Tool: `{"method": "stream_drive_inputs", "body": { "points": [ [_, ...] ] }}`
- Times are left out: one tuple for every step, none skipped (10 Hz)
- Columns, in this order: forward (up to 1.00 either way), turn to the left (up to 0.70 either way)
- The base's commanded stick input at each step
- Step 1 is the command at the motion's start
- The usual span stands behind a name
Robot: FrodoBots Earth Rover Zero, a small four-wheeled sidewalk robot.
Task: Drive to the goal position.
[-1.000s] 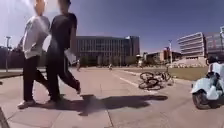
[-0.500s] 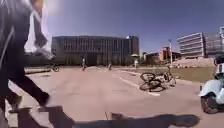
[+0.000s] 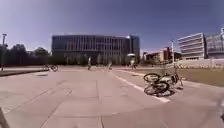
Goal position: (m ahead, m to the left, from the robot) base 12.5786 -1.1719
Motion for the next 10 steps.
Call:
{"method": "stream_drive_inputs", "body": {
  "points": [
    [0.70, 0.14],
    [0.70, 0.14],
    [0.70, 0.12],
    [0.70, 0.06],
    [0.70, 0.01],
    [0.70, 0.01],
    [0.70, 0.01],
    [0.70, 0.00],
    [0.70, 0.01],
    [0.70, 0.00]
  ]
}}
